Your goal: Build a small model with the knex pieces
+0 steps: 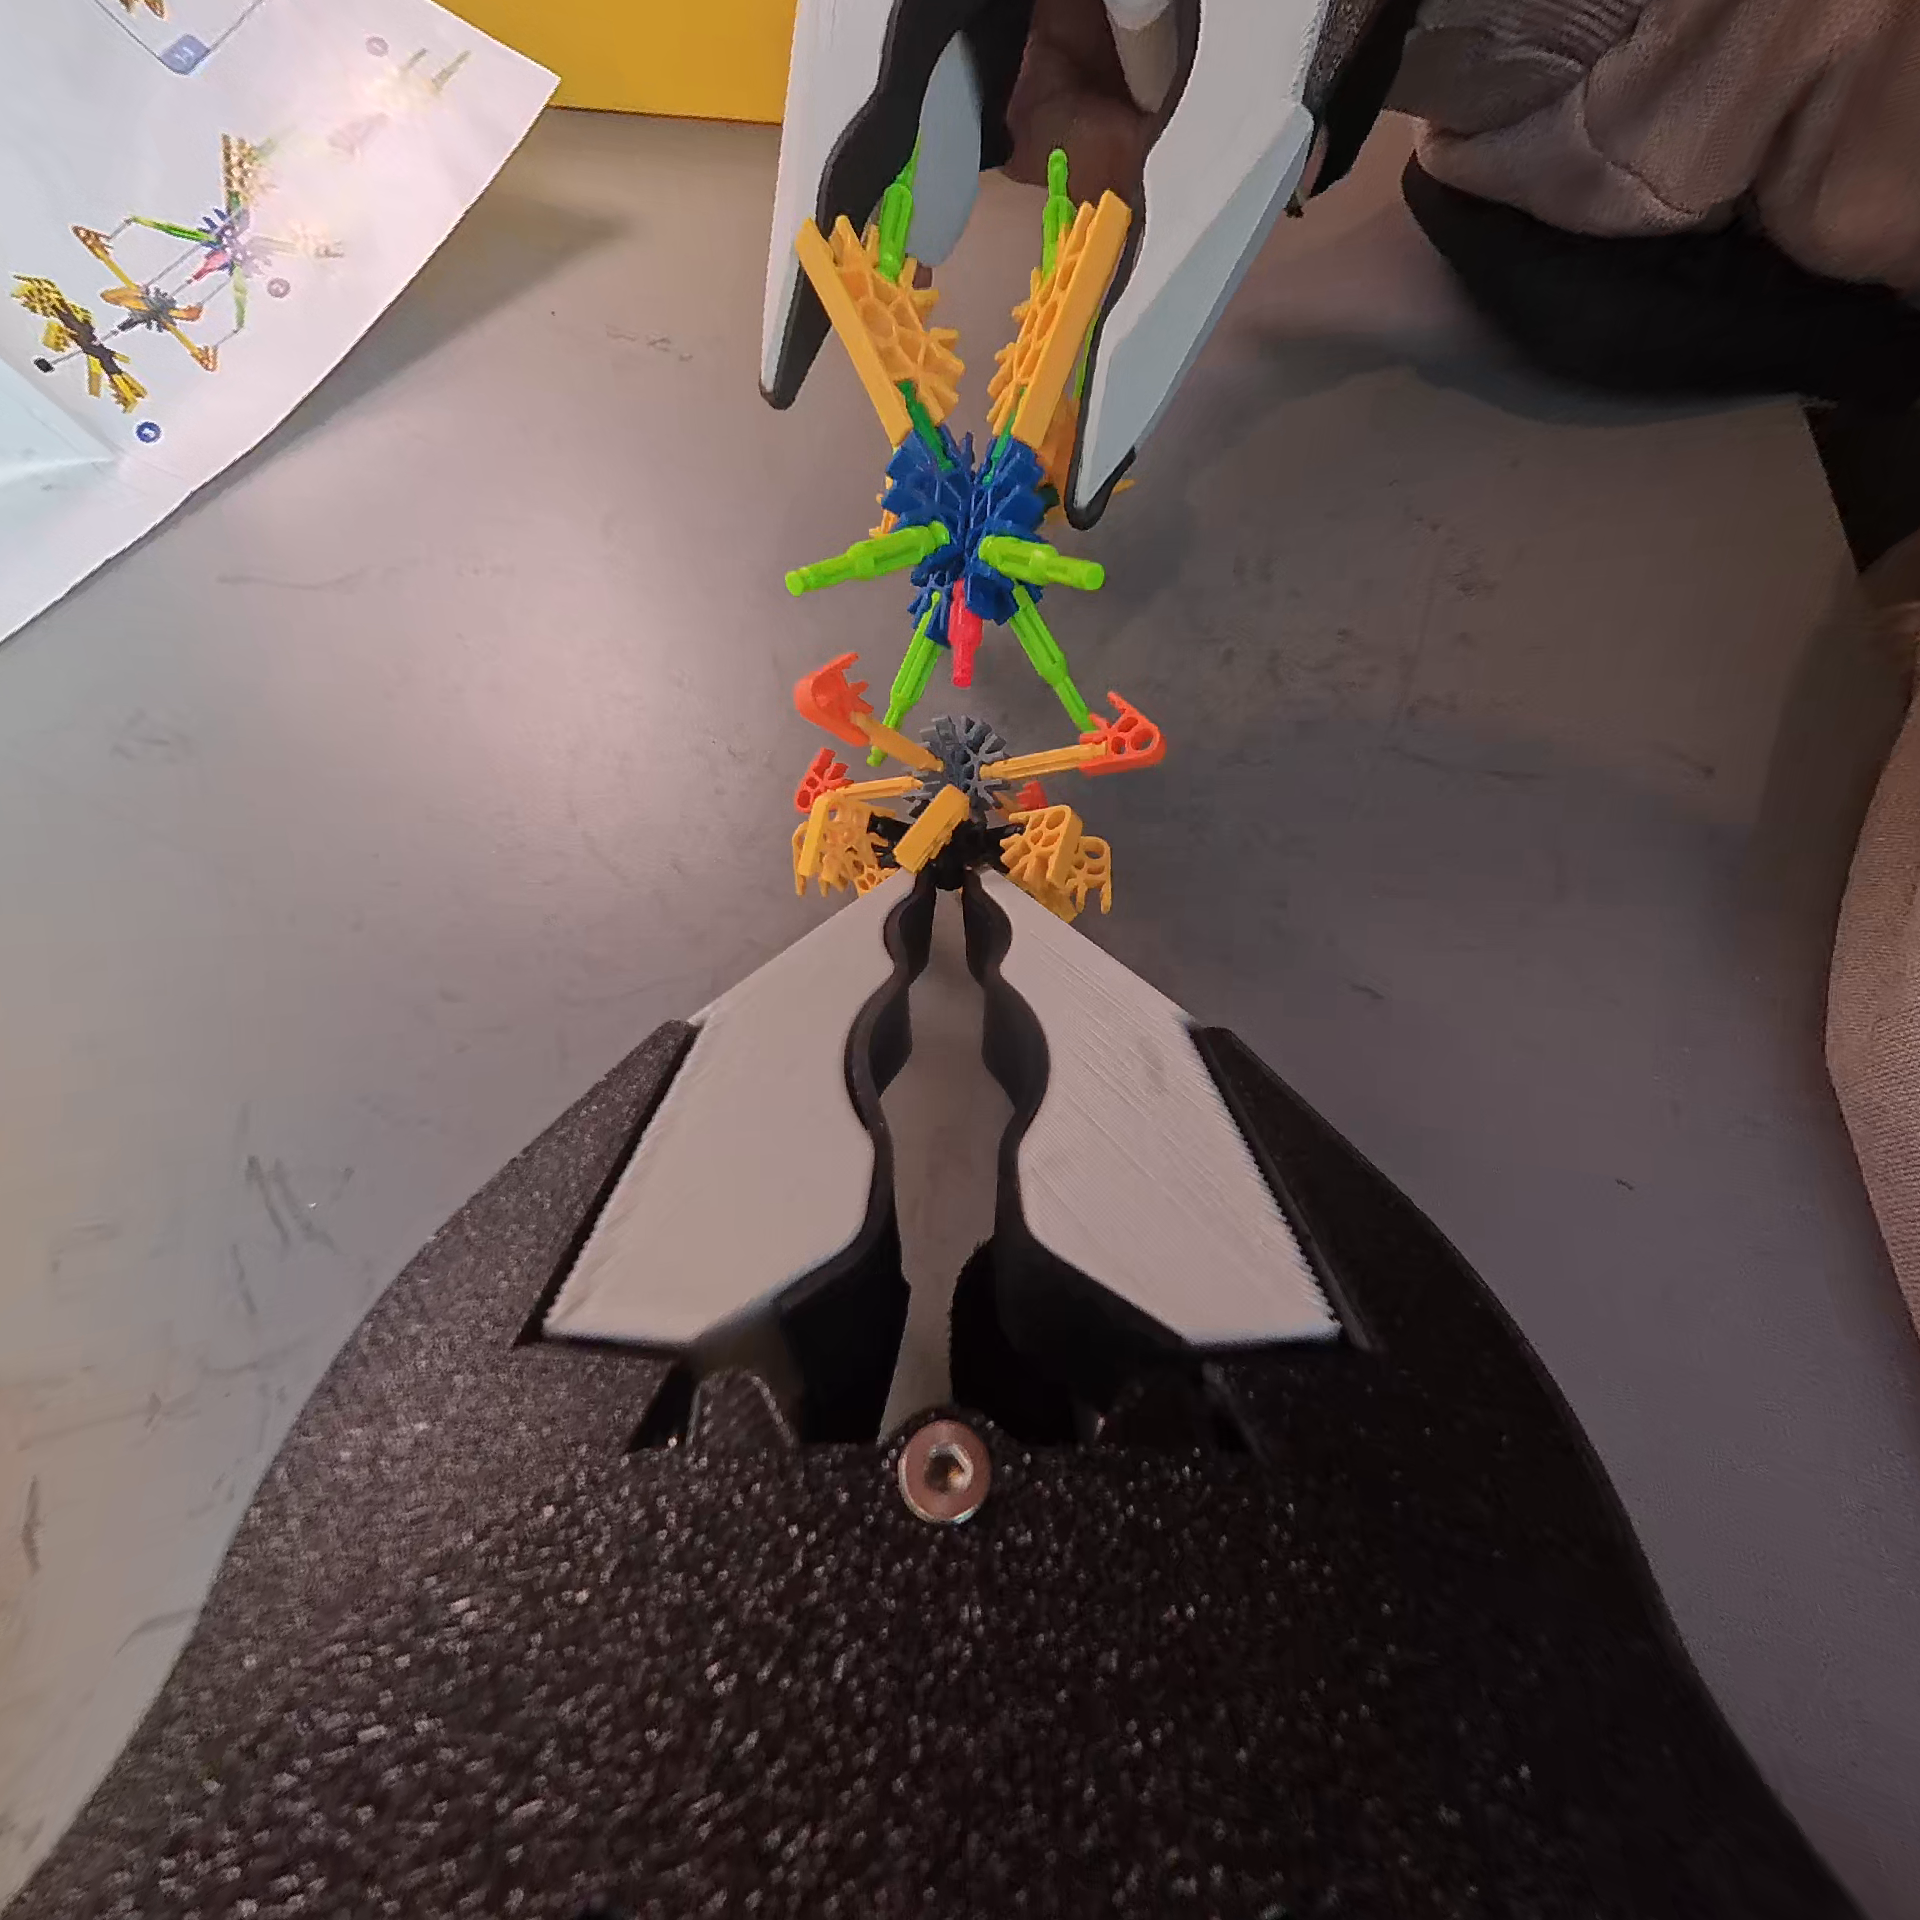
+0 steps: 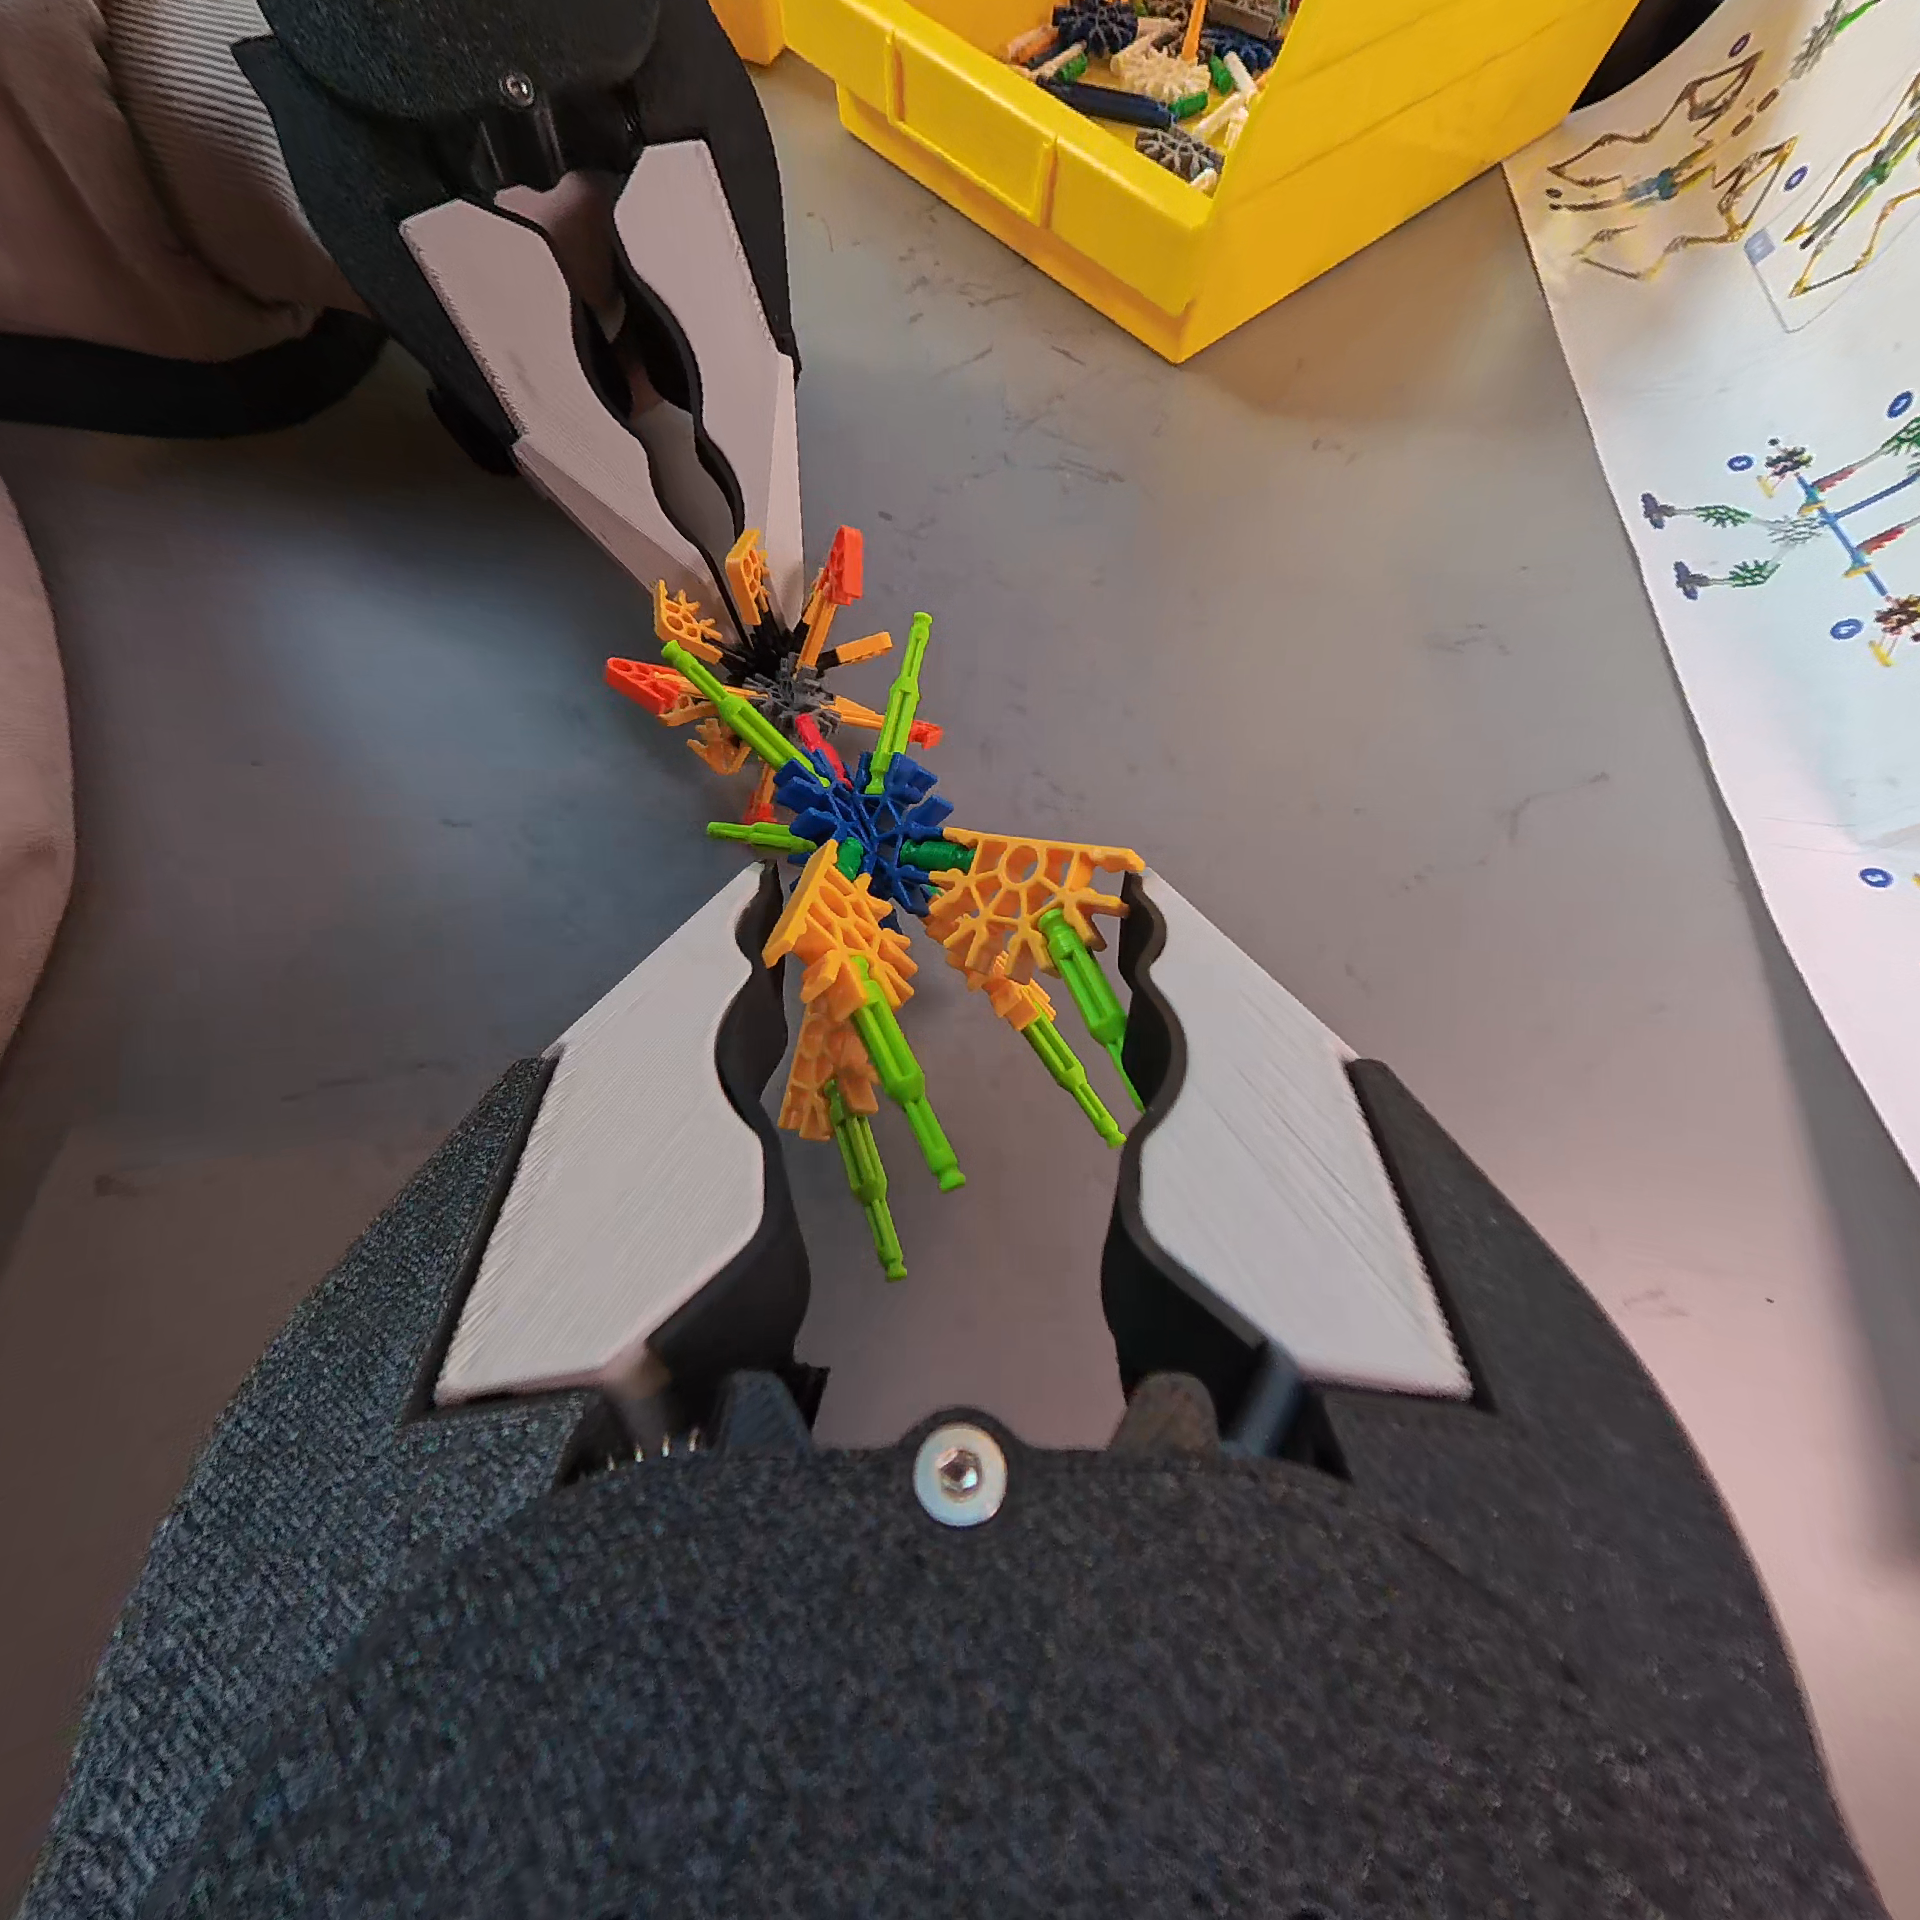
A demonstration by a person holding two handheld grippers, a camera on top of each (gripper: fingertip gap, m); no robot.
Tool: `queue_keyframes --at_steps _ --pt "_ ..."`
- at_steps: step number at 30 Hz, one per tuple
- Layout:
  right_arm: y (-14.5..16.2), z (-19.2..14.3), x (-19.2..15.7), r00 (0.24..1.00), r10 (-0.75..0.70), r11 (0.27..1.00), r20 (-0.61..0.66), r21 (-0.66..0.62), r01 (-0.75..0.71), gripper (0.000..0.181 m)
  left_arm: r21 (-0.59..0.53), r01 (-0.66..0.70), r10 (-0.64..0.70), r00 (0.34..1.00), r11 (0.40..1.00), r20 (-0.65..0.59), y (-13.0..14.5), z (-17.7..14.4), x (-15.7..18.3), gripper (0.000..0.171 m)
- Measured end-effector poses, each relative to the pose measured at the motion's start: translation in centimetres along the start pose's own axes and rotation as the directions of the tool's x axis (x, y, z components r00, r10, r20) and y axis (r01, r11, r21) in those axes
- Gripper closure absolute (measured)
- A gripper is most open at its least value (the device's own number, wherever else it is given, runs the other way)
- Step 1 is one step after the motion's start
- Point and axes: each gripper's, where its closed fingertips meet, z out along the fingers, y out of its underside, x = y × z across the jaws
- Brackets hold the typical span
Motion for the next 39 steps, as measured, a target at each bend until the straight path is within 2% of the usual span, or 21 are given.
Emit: queue_keyframes --at_steps 18,25,39 --pt "1.4 1.3 0.2 0.998 -0.056 0.994 -0.034 -0.093 0.052 0.117 0.002 0.036 -0.036 0.999 0.999 0.005 0.1 0.0 -0.3 0.166" --pt "2.0 1.2 0.5 0.988 -0.155 0.981 -0.009 -0.117 0.153 0.117 0.004 0.086 -0.086 0.996 0.996 -0.018 0.0 0.1 -0.2 0.166" --pt "1.9 1.6 0.5 0.982 -0.19 0.977 -0.02 -0.105 0.187 0.109 -0.002 0.148 -0.148 0.989 0.989 -0.01 -0.1 0.2 -0.4 0.166"
